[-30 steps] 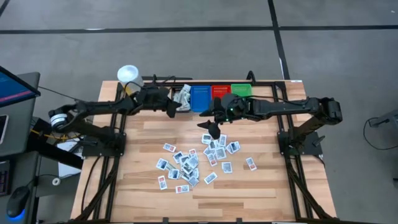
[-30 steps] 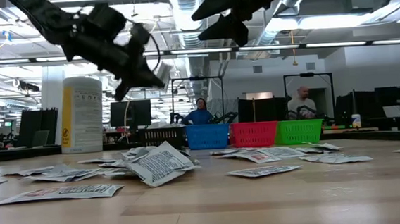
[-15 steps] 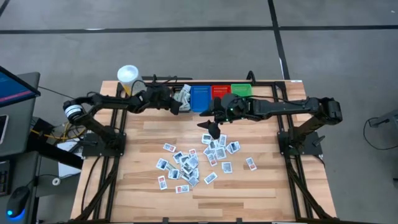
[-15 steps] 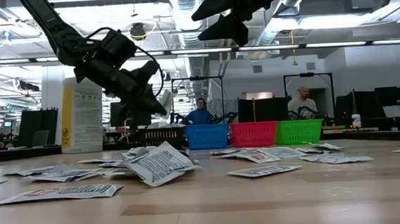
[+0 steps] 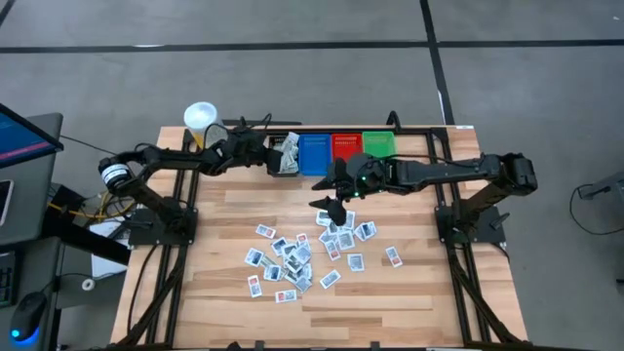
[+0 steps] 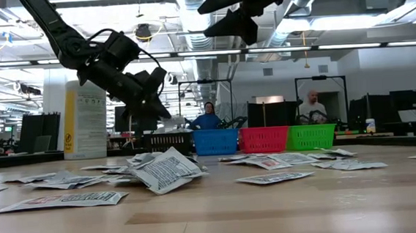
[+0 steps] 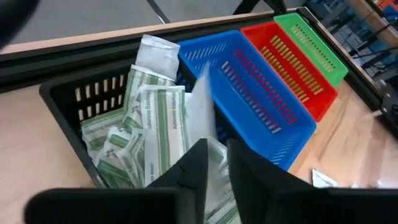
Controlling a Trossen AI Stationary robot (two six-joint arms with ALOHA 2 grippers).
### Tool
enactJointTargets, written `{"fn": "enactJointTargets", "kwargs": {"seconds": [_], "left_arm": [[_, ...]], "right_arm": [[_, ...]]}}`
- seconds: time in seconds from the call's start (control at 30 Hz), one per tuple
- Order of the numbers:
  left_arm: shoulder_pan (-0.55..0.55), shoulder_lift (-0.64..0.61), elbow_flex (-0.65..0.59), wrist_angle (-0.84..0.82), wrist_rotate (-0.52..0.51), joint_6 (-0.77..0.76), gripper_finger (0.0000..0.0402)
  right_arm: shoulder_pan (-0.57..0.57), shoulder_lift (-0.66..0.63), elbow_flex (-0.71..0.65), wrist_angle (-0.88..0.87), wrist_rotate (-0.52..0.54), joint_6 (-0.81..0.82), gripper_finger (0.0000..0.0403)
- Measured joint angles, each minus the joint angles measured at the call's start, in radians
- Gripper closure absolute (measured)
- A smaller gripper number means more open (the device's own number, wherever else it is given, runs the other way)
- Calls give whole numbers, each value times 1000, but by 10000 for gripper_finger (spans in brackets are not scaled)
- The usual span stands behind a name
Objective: Pick & Place First Aid Supplies
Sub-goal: Put the green bandage pack in the black bin
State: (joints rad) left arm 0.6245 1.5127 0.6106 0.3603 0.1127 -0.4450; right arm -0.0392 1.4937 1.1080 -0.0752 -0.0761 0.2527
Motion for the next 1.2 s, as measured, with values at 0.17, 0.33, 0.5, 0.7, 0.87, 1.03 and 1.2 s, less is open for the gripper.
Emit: {"fn": "enactJointTargets", "kwargs": {"seconds": [0.17, 0.33, 0.5, 0.7, 0.87, 1.03, 1.2], "left_arm": [[1, 0, 0, 1, 8, 22, 295], [1, 0, 0, 16, 15, 18, 270], [-1, 0, 0, 72, 95, 4, 266], [-26, -4, 0, 139, 318, 47, 270], [-73, -65, 0, 137, 487, 192, 271], [-186, -197, 0, 137, 564, 407, 271], [-284, -340, 0, 115, 512, 453, 271]], "right_arm": [[15, 0, 0, 0, 29, 2, 154], [22, 0, 0, 0, 32, 3, 154], [26, 0, 0, -4, 31, 6, 154], [27, 0, 0, -75, 29, 10, 154], [27, 0, 0, -176, 40, 10, 154], [27, 0, 0, -238, 88, -29, 154], [27, 0, 0, -224, 109, -91, 154]]}}
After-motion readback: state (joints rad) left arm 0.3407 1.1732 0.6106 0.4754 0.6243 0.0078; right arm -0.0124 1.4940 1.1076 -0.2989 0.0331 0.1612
